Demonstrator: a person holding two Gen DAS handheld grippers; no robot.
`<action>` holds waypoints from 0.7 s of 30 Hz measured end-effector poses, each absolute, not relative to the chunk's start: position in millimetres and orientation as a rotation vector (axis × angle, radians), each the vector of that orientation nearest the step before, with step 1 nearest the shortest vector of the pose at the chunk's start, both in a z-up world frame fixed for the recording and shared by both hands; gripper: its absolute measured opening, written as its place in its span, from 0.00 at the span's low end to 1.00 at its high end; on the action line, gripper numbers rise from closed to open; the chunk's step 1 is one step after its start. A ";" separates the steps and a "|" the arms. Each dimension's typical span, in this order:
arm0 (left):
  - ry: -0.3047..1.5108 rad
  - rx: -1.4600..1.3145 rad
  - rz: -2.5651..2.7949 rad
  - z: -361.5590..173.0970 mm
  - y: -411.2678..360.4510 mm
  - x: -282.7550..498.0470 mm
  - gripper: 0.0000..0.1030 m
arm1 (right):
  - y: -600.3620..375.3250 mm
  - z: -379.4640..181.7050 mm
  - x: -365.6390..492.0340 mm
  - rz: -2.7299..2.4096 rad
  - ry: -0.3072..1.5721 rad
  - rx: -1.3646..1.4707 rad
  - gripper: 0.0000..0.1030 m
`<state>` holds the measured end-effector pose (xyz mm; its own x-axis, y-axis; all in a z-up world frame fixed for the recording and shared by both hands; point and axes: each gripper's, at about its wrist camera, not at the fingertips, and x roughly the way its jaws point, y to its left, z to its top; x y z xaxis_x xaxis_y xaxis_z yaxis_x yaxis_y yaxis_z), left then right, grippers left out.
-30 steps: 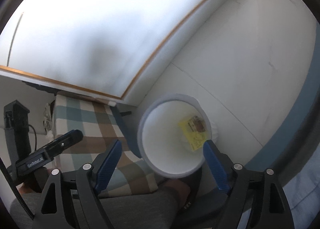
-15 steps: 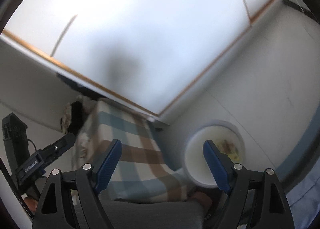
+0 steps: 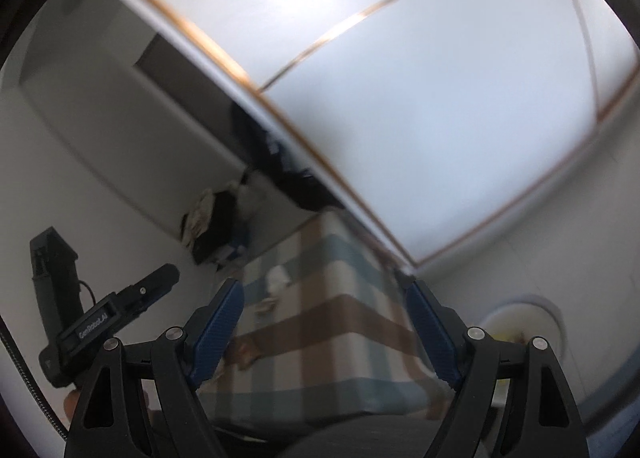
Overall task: Collect trash
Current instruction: 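Move both grippers back over the checkered table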
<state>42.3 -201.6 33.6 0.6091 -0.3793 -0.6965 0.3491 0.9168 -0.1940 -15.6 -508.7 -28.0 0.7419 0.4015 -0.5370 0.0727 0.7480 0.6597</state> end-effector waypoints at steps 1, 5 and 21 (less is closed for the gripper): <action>0.801 -0.048 -0.404 36.2 -192.9 41.1 0.72 | -502.1 -24.4 -13.9 0.213 0.721 0.703 0.81; 0.761 -0.081 -0.361 43.2 -163.6 37.9 0.80 | -464.6 -11.6 -3.5 0.274 0.717 0.639 0.82; 0.710 -0.125 -0.150 24.7 -21.2 45.7 0.94 | -343.2 -7.2 32.7 0.406 0.776 0.445 0.82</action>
<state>45.7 -21.2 24.7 0.7483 -0.1792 -0.6387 0.0942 0.9818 -0.1651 32.7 -343.2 -7.2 0.6466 0.5025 -0.5740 -0.1844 0.8330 0.5216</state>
